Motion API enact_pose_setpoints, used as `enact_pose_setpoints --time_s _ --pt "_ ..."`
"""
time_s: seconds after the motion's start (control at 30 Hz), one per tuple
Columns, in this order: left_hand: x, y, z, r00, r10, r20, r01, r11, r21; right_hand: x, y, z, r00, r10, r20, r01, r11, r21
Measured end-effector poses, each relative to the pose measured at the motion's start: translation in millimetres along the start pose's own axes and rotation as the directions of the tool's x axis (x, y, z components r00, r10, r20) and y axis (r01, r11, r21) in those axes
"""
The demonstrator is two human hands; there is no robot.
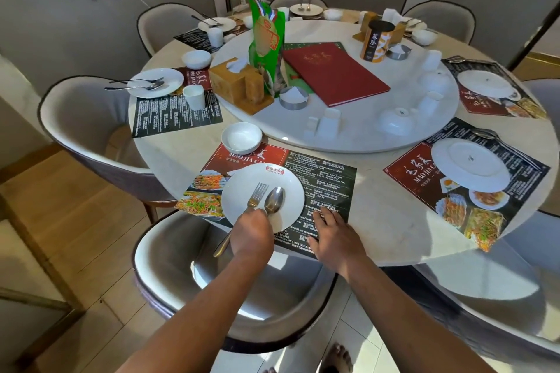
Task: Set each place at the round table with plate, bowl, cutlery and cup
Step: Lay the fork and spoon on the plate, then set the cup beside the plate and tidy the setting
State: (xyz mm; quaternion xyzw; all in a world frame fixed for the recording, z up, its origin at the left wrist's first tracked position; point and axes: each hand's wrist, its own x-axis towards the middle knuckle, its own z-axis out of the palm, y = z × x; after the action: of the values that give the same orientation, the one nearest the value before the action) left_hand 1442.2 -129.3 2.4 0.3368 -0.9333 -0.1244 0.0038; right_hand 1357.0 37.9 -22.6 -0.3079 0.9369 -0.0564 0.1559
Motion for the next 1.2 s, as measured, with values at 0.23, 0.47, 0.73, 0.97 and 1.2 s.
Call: enact_pose_setpoints --time_s 0.23,0.47,0.73,0.97,1.2 --pt "-2.9 0.0 -9.7 0.996 0.077 -0.046 -0.076 0.997 0.024 -0.2 -0.6 -1.5 1.000 0.001 -0.018 -0.001 1.000 0.021" --pt "13.1 19.9 -23.2 0.978 0.200 -0.052 -0.197 0.979 0.062 3.4 4.8 -10.8 0.999 0.012 -0.039 -0.008 0.993 0.115" --pt "69.0 72.6 -41.3 0.964 0.251 -0.088 -0.242 0.965 0.105 51.1 46.2 -50.1 0.987 0.086 -0.134 -0.067 0.988 0.142" --pt "156.5 132.2 -48.1 0.974 0.195 -0.116 -0.182 0.976 0.117 135.9 91.0 -97.3 0.981 0.096 -0.169 -0.074 0.988 0.133" --pt "234.3 169.4 -21.7 0.995 0.099 -0.021 -0.096 0.990 0.107 206.9 129.9 -114.4 0.990 0.032 -0.141 -0.025 0.998 0.056"
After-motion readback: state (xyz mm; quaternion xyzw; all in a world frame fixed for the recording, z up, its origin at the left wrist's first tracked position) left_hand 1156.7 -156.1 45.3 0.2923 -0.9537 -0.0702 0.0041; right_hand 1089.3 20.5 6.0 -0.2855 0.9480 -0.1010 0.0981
